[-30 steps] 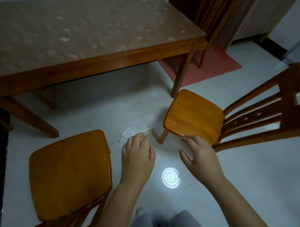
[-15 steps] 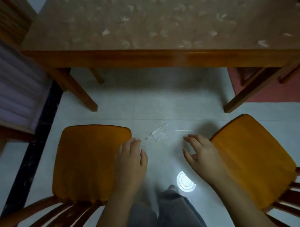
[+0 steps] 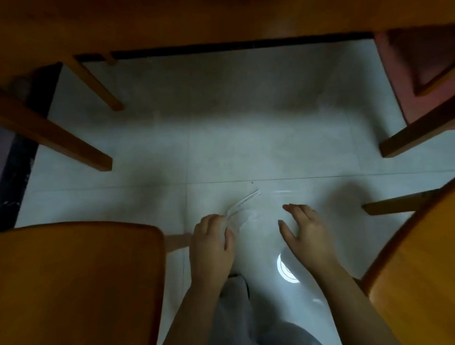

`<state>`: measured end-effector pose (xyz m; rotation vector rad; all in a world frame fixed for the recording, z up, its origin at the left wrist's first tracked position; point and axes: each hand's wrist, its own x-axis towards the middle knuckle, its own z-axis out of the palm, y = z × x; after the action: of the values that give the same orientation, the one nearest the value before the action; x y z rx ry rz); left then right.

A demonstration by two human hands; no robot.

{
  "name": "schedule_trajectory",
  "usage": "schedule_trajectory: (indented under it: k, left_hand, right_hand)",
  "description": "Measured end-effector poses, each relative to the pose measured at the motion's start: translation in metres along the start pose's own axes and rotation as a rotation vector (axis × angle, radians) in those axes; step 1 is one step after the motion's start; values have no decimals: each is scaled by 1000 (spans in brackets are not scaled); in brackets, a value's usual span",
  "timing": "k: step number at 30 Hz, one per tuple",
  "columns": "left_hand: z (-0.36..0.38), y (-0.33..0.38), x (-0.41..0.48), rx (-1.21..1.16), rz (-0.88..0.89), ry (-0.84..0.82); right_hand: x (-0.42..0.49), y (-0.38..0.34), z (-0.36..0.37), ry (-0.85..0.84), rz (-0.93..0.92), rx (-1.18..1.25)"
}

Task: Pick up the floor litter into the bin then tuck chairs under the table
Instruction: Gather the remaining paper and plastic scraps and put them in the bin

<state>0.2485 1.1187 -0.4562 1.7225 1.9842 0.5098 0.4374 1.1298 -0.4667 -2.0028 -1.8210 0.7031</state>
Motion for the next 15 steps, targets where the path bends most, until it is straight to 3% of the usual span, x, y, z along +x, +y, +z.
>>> schedule_trajectory:
  k: [4,10,15]
  left_hand:
    - [83,-58,67,-27,-78,48]
    - [159,-129,131,35,190,152]
    - [220,-172,146,46,289,199]
  right_hand:
    - [57,50,94,9,38,59]
    - [119,124,214,-217,-25,40]
    - [151,172,275,-319,-163,-48]
